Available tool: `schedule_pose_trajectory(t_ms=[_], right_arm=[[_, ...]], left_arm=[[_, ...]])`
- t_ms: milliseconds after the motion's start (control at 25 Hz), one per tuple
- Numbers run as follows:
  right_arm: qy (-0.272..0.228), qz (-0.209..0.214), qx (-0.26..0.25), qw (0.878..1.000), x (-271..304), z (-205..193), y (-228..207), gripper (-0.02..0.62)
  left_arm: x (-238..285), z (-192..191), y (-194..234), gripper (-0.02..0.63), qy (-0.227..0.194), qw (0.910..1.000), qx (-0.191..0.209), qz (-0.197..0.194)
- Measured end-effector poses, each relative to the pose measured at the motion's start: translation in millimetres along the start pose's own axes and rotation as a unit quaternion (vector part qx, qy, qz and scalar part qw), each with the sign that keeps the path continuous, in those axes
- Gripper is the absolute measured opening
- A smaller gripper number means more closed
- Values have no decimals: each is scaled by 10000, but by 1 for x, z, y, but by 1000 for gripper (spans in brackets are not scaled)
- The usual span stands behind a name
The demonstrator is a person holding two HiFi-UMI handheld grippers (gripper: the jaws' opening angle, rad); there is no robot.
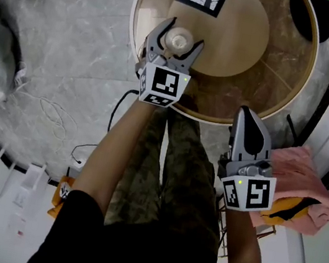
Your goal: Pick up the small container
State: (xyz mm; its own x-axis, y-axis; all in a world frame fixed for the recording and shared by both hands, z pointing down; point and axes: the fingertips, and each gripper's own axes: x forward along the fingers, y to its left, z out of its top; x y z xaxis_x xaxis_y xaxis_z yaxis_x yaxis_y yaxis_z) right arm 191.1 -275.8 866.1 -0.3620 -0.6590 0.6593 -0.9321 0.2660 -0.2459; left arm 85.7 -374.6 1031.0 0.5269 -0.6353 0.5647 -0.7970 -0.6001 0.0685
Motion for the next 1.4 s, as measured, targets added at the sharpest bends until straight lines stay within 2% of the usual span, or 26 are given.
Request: schedule_pose_trajectory(t_ms=[320,720,800,960,1080,1280,1400], right_arm=[[4,-154,67,9999,-4,-7,-1,20],[-133,-158,-38,9998,-13,-4,13,20],[-189,-155,-109,9996,-15,-2,15,20],[-236,-164,139,9995,-22,2,21,20],[-353,-229,106,9991,-35,18,25,20],[-664,-741,-2,9950,-76,62,15,20],[-752,-896,45,9931,-117,89,24,20]], left_arm=[[1,2,0,342,-107,9998,118,-105],[-22,6,5,345,-69,9999,-85,-103],[-30,15,4,345,-123,9998,-91,-95],[-52,33,0,345,-186,9997,-125,-70],[-76,53,-2,345,-211,9996,-197,-60],[-123,98,-11,345,-271,9995,-185,-33],[-166,127,-23,345,-243,9995,-183,-54]])
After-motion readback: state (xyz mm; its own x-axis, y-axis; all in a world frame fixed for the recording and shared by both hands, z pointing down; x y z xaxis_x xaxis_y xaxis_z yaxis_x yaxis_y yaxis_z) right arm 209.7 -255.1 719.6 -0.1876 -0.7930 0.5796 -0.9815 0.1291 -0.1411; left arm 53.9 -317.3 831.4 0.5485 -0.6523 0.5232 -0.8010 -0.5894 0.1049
